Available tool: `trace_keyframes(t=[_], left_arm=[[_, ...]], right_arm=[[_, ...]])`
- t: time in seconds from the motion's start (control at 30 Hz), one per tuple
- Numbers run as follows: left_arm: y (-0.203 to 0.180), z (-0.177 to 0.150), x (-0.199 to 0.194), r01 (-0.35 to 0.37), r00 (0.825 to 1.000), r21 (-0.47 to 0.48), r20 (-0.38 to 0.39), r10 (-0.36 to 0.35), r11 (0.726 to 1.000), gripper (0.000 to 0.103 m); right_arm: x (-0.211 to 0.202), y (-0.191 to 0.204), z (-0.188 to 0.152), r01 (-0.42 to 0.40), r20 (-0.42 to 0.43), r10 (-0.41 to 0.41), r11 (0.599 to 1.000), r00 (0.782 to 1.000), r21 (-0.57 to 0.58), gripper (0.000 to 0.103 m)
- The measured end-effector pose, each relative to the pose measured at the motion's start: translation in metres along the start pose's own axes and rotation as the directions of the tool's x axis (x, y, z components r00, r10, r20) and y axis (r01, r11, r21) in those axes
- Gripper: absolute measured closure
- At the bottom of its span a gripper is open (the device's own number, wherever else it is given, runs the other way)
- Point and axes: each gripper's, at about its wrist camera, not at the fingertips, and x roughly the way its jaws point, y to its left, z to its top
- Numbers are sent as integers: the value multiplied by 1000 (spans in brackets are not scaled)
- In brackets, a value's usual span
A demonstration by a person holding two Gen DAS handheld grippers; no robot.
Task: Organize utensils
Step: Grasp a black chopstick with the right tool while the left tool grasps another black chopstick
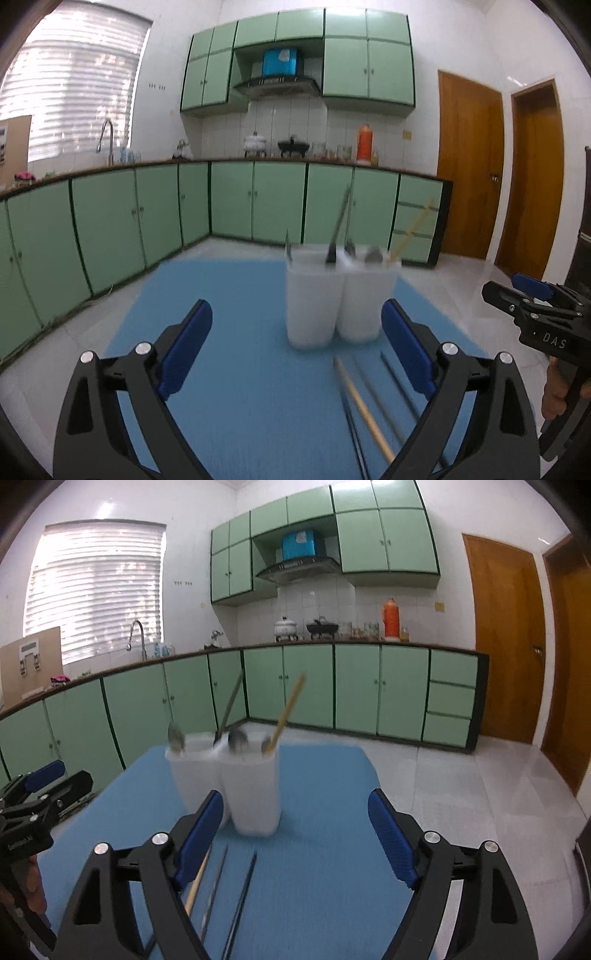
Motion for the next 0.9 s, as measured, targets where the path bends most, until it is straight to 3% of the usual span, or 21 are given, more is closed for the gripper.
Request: trace_keyframes(t=[0.27, 0.5, 0.9], left_arm=[[-1, -64, -23, -44, 995, 26, -89, 46, 999, 13], [-5, -98, -45, -73, 994, 17, -82, 74, 997, 13], [-18, -125, -63, -100, 994, 27, -41, 101, 995, 13]], right_arm=[[-27, 16, -75, 65, -37, -66, 998, 997, -23, 24], [-43, 31, -117, 86, -31, -88, 995, 996, -42, 25], [-52, 58, -155, 79, -3, -80, 991, 997, -105, 53]])
